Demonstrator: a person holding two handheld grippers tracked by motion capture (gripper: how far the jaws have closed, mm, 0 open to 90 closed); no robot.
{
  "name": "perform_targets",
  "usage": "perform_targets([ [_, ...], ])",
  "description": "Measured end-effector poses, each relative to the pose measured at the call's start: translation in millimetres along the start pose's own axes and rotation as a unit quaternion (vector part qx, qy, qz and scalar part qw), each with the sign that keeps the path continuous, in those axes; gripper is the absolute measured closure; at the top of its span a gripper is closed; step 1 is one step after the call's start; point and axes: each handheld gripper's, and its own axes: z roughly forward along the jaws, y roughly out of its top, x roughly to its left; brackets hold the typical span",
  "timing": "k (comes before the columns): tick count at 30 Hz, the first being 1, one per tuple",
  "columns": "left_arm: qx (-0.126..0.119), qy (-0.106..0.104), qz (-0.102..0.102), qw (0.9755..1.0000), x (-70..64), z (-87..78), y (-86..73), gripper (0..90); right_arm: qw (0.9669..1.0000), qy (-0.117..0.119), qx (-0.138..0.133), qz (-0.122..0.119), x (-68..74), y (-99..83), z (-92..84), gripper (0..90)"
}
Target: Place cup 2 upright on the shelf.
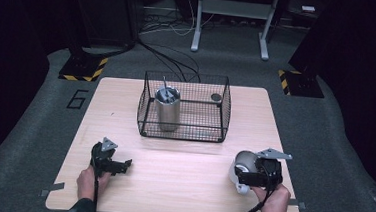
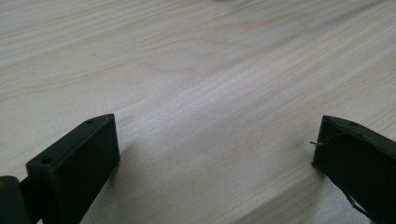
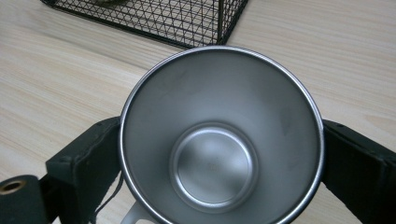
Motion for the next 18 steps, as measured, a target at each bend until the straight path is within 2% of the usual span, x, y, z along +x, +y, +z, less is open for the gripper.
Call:
perform_targets([
  [1, 0.011, -0.002, 0.013, 0.9999, 1.8, -1.4, 0.6, 0.2, 1.0000, 0.001, 0.002, -0.001, 0.2, 2.3, -0.6, 5.5],
  [2, 0.011, -0.002, 0.013, 0.9998, 1.9, -1.3, 0.8, 0.2, 1.0000, 0.001, 0.002, -0.001, 0.2, 2.3, -0.6, 5.5],
  [4, 0.004, 0.000, 0.009, 0.9999, 1.3, -0.2, 0.6, 0.2, 1.0000, 0.003, 0.000, 0.000, -0.1, 6.0, -1.6, 5.6],
  [6, 0.009, -0.002, 0.010, 0.9999, 1.3, -0.9, 0.5, 0.2, 1.0000, 0.010, -0.001, 0.002, -1.0, 8.8, -2.0, 5.5],
  [9, 0.005, 0.000, 0.009, 0.9999, 1.3, -0.2, 0.6, 0.2, 0.9998, 0.014, -0.005, -0.010, -0.9, 11.2, -1.7, 5.6],
  [11, 0.001, 0.000, 0.005, 1.0000, 0.7, 0.2, 0.5, 0.2, 0.9998, 0.016, -0.003, -0.006, 0.7, 13.0, -2.0, 5.6],
  [13, 0.003, 0.000, 0.006, 1.0000, 0.9, -0.1, 0.6, 0.2, 0.9996, 0.024, -0.002, -0.015, 1.8, 17.1, -0.8, 5.6],
  [18, 0.002, 0.000, 0.004, 1.0000, 0.7, 0.1, 0.6, 0.2, 0.9994, 0.029, -0.009, -0.015, 6.0, 21.6, -2.0, 5.6],
])
